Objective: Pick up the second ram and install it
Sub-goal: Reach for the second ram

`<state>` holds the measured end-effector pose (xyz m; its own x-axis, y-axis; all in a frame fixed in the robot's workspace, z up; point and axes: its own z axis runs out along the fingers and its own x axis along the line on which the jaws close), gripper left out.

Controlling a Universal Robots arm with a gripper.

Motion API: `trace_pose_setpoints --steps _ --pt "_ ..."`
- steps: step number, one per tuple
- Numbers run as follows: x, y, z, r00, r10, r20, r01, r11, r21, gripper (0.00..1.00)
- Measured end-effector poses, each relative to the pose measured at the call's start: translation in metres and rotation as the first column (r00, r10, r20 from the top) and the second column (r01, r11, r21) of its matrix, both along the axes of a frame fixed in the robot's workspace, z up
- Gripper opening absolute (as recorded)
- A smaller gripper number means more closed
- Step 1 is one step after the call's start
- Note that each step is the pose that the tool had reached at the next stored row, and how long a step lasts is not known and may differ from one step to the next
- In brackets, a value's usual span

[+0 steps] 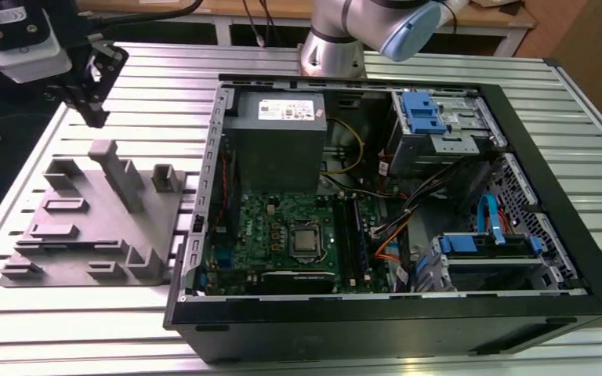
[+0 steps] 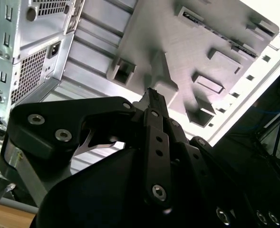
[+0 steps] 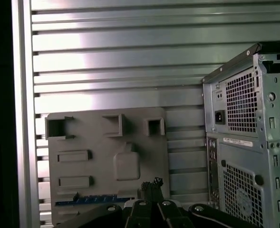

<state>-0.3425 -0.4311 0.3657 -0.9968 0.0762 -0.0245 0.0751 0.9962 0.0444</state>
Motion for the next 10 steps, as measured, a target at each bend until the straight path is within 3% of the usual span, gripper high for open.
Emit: trace_pose_setpoints --steps 10 --pt "-0.015 -0.0059 -0.0051 1.0 0.0 0.0 0.0 1.0 0.0 0.07"
